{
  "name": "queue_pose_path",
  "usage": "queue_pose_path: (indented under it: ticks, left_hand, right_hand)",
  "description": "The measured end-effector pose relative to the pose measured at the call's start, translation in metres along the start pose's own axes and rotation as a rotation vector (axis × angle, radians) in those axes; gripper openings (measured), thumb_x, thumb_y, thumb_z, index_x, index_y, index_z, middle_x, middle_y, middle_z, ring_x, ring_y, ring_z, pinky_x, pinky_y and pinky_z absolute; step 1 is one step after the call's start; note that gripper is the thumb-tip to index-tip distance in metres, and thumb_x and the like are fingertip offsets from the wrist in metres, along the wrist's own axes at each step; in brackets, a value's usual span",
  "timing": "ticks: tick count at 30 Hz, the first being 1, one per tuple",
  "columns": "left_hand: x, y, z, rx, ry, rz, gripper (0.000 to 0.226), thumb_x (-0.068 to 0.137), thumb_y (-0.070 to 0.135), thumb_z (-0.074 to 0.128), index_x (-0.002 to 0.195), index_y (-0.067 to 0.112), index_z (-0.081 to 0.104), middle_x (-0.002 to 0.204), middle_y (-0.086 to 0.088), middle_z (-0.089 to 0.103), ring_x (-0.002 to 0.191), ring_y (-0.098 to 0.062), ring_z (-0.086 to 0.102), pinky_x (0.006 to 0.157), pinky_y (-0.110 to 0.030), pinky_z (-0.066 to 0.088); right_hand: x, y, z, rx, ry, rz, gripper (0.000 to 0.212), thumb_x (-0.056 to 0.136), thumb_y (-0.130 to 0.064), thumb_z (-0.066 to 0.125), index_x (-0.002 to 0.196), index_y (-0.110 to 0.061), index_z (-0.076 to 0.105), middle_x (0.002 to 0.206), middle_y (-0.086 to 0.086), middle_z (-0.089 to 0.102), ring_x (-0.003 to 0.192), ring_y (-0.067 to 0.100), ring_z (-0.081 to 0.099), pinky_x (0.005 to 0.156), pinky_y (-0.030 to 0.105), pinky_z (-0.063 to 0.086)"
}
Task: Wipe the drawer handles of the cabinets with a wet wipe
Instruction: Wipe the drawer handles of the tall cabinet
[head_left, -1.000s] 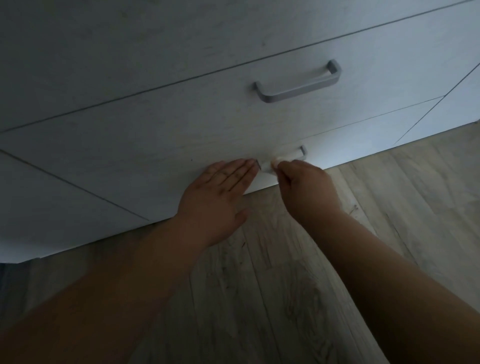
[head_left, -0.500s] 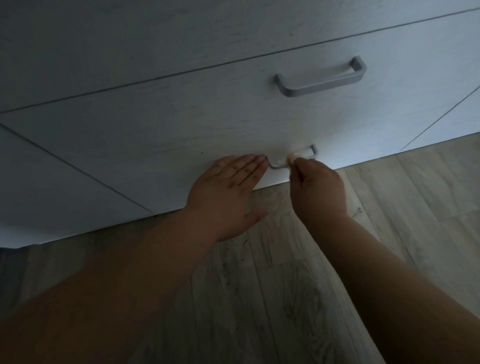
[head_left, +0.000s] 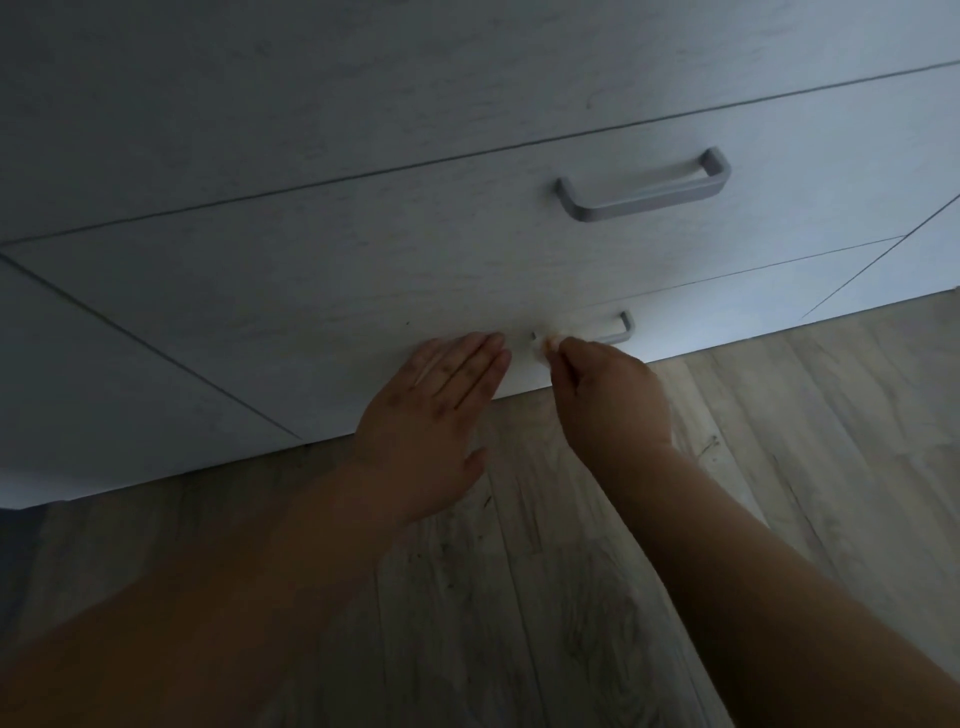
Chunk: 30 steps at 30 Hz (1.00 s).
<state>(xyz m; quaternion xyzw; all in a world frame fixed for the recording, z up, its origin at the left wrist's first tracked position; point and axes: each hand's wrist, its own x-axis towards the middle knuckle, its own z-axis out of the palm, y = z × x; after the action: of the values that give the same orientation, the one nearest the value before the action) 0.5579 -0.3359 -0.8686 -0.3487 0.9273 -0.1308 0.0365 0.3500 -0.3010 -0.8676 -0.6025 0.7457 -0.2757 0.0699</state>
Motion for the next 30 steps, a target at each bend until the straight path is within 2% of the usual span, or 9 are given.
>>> queue_pose_path:
  ticks: [5,9,12,16,18,20,23,27,30]
  left_hand:
    - [-0.006,-0.007,0.0,-0.022,0.032,0.008,0.089,0.094,0.052,0.039,0.166,0.009,0.01,0.175,-0.008,0.005,0.161,-0.024,0.009,0.129,-0.049,0.015]
    - [-0.01,-0.009,0.0,-0.032,0.056,0.0,0.084,0.096,0.047,0.035,0.166,0.008,0.01,0.175,-0.009,0.005,0.161,-0.023,0.008,0.128,-0.049,0.016]
    - [-0.012,-0.013,-0.002,-0.033,0.079,0.002,0.087,0.095,0.044,0.047,0.166,0.007,0.013,0.174,-0.009,0.007,0.161,-0.024,0.011,0.128,-0.049,0.016]
    - [-0.013,-0.012,-0.002,-0.046,0.101,-0.013,0.092,0.09,0.042,0.057,0.166,0.008,0.017,0.174,-0.008,0.011,0.16,-0.023,0.014,0.129,-0.048,0.015]
    - [-0.012,-0.011,-0.002,-0.045,0.104,-0.014,0.091,0.09,0.041,0.056,0.166,0.008,0.017,0.174,-0.008,0.011,0.161,-0.023,0.014,0.129,-0.048,0.015]
    - [-0.013,-0.011,-0.002,-0.033,0.086,-0.012,0.091,0.091,0.042,0.054,0.166,0.009,0.014,0.175,-0.008,0.008,0.161,-0.023,0.011,0.129,-0.049,0.014]
    - [-0.013,-0.012,-0.002,-0.023,0.066,-0.006,0.093,0.091,0.044,0.053,0.166,0.009,0.011,0.175,-0.007,0.004,0.161,-0.022,0.009,0.13,-0.048,0.012]
    - [-0.013,-0.01,-0.001,-0.02,0.071,-0.021,0.091,0.092,0.041,0.051,0.167,0.009,0.009,0.175,-0.007,0.003,0.161,-0.022,0.007,0.129,-0.049,0.012]
    - [-0.014,-0.003,0.002,-0.014,0.075,-0.041,0.09,0.094,0.038,0.05,0.167,0.009,0.006,0.175,-0.006,0.0,0.162,-0.022,0.004,0.129,-0.052,0.011]
  right_hand:
    - [0.0,-0.008,-0.003,-0.069,-0.053,0.01,0.03,0.108,-0.029,0.043,0.118,-0.019,0.07,0.086,0.002,0.067,0.075,0.023,0.063,0.064,0.031,0.044]
    - [0.006,-0.01,-0.005,-0.045,-0.067,0.056,0.029,0.107,-0.026,0.045,0.112,-0.017,0.073,0.086,0.004,0.069,0.077,0.024,0.064,0.068,0.034,0.05]
    - [0.009,-0.015,-0.002,-0.055,-0.083,0.081,0.031,0.107,-0.027,0.044,0.107,-0.015,0.073,0.086,0.005,0.069,0.078,0.025,0.064,0.071,0.036,0.053]
    - [0.009,-0.011,-0.008,-0.106,-0.152,0.047,0.034,0.104,-0.02,0.045,0.127,-0.022,0.071,0.099,0.005,0.073,0.088,0.026,0.069,0.075,0.033,0.054]
    - [0.011,-0.011,-0.008,-0.121,-0.166,0.045,0.036,0.103,-0.019,0.045,0.13,-0.024,0.069,0.101,0.005,0.072,0.09,0.027,0.069,0.077,0.034,0.055]
    - [0.013,-0.013,-0.004,-0.133,-0.144,0.056,0.031,0.103,-0.019,0.046,0.123,-0.02,0.07,0.09,0.003,0.068,0.082,0.026,0.067,0.072,0.034,0.054]
    - [0.013,-0.013,-0.001,-0.155,-0.115,0.057,0.026,0.104,-0.019,0.046,0.109,-0.014,0.071,0.074,-0.002,0.052,0.07,0.024,0.058,0.064,0.03,0.04]
    - [0.013,-0.012,-0.005,-0.131,-0.139,0.055,0.025,0.103,-0.016,0.049,0.115,-0.013,0.07,0.084,0.005,0.065,0.078,0.029,0.065,0.066,0.03,0.04]
    - [0.01,-0.013,-0.009,-0.142,-0.147,0.044,0.026,0.101,-0.013,0.05,0.117,-0.014,0.07,0.085,0.004,0.066,0.077,0.028,0.066,0.065,0.031,0.046]
